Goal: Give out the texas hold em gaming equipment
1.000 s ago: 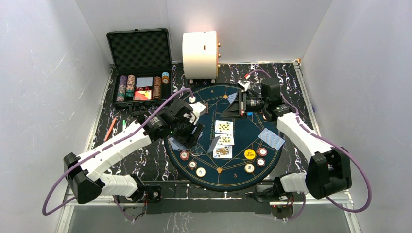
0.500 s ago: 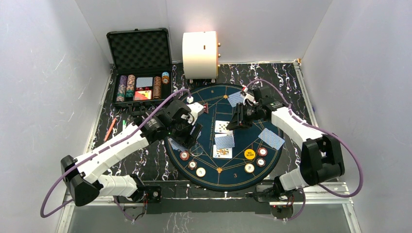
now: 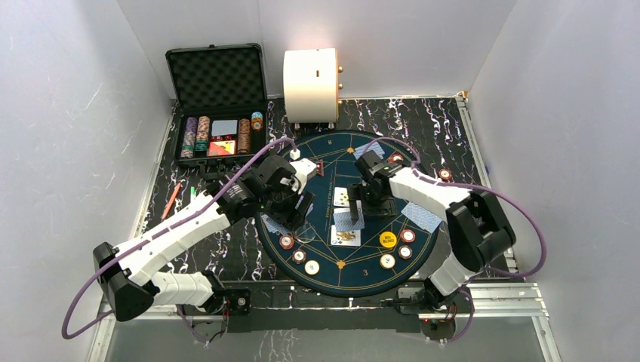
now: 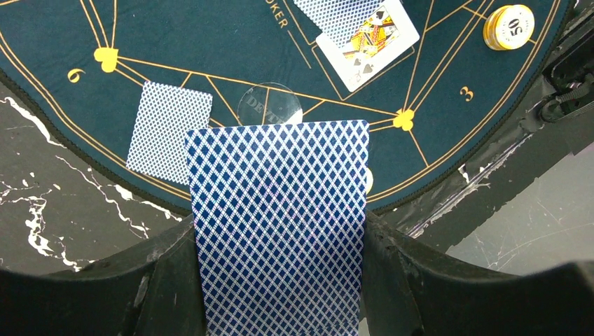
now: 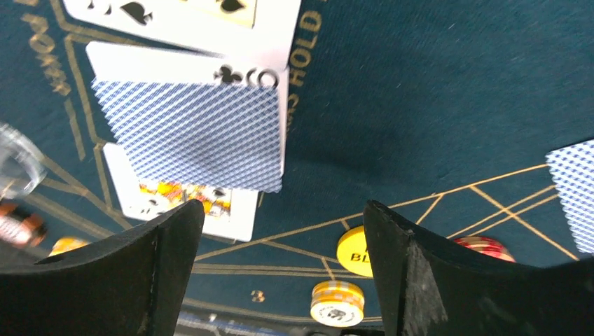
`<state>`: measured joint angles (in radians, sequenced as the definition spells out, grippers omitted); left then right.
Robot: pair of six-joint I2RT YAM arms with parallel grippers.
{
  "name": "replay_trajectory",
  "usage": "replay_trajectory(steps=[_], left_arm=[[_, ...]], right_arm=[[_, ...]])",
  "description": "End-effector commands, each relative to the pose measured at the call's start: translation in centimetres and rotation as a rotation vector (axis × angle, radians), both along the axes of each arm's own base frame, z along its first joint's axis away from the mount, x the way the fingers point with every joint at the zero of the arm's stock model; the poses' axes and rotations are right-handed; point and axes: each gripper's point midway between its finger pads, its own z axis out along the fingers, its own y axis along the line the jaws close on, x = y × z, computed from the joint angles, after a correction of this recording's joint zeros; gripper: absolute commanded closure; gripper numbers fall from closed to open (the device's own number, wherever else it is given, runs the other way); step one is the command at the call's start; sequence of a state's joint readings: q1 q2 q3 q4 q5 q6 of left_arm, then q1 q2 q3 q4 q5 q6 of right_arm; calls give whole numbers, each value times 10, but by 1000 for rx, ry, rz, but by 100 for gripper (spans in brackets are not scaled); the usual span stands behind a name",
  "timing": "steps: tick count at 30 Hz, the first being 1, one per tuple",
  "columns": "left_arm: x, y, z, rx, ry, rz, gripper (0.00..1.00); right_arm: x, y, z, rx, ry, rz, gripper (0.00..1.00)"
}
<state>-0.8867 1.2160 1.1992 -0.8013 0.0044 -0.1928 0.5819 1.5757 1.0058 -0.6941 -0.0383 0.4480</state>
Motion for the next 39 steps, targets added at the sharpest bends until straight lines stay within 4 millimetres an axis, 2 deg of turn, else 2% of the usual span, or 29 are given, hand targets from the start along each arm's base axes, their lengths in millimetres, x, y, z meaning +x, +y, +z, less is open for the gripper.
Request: replay_trajectory(steps=[1, 5, 8, 16, 21, 23, 27, 30, 33, 39], left_arm=[[-3, -4, 13, -62, -35, -25, 100], [-5, -3, 14, -63, -37, -34, 100], [-6, -1, 15, -66, -40, -35, 100], [-9, 3, 16, -71, -44, -26, 100], [-10, 4, 16, -71, -39, -25, 100], [-10, 3, 16, -71, -39, -25, 100], [-9, 1, 15, -68, -34, -32, 100], [-8, 1, 16, -69, -37, -34, 100], [-7, 0, 19, -78, -47, -32, 100], [-10, 3, 21, -87, -54, -36, 100]], right_arm=[[20, -20, -4, -249, -103, -49, 7], [28, 3, 4, -251, -153, -28, 5], [26, 6, -4, -283, -137, -9, 3], [15, -21, -19, -354, -124, -34, 3], [14, -39, -19, -358, -120, -77, 4], [14, -39, -15, -340, -125, -77, 4], [21, -10, 14, -190, -175, -50, 4], [17, 16, 27, -94, -167, -21, 2], [8, 38, 26, -55, -139, 16, 1], [5, 49, 7, -120, -64, -17, 2]])
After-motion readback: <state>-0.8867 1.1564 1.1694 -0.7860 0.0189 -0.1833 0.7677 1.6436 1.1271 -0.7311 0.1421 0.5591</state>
